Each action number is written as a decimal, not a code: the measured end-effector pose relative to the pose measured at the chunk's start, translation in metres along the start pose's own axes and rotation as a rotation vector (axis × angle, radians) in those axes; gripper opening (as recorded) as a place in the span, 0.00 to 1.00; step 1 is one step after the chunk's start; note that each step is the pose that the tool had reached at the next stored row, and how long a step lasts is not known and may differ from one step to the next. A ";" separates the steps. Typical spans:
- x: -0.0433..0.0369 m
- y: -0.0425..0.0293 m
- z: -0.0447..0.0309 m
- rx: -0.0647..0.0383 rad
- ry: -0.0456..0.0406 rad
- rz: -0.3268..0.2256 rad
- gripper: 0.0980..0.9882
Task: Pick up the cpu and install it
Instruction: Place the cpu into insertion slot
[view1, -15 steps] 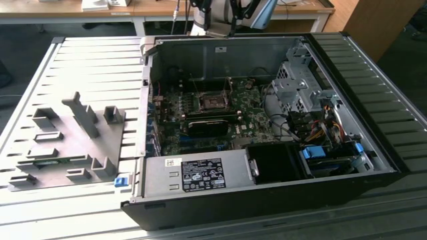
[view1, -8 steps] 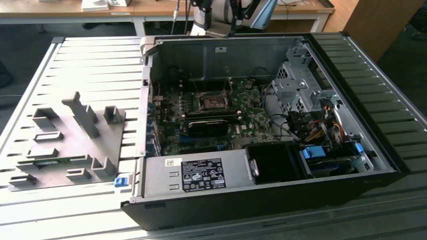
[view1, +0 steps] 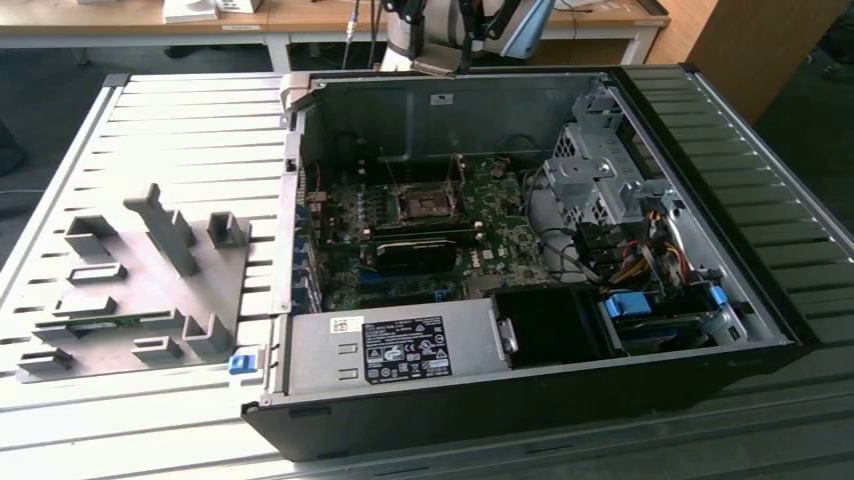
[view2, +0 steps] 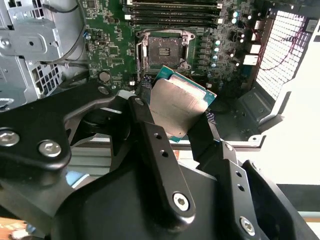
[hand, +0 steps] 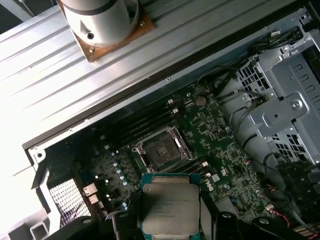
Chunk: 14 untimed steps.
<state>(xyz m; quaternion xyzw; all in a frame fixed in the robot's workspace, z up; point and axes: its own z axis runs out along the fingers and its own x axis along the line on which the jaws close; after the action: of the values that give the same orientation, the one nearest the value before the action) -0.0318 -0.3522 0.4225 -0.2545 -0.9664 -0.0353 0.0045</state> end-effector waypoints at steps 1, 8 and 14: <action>0.0000 0.0000 0.0000 0.000 -0.0003 0.005 0.50; 0.0000 0.0000 0.0000 -0.001 -0.0025 0.040 0.50; 0.0000 0.0000 0.0000 -0.002 -0.0047 0.071 0.50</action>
<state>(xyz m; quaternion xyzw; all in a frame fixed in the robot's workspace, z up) -0.0318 -0.3522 0.4225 -0.2888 -0.9567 -0.0355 0.0033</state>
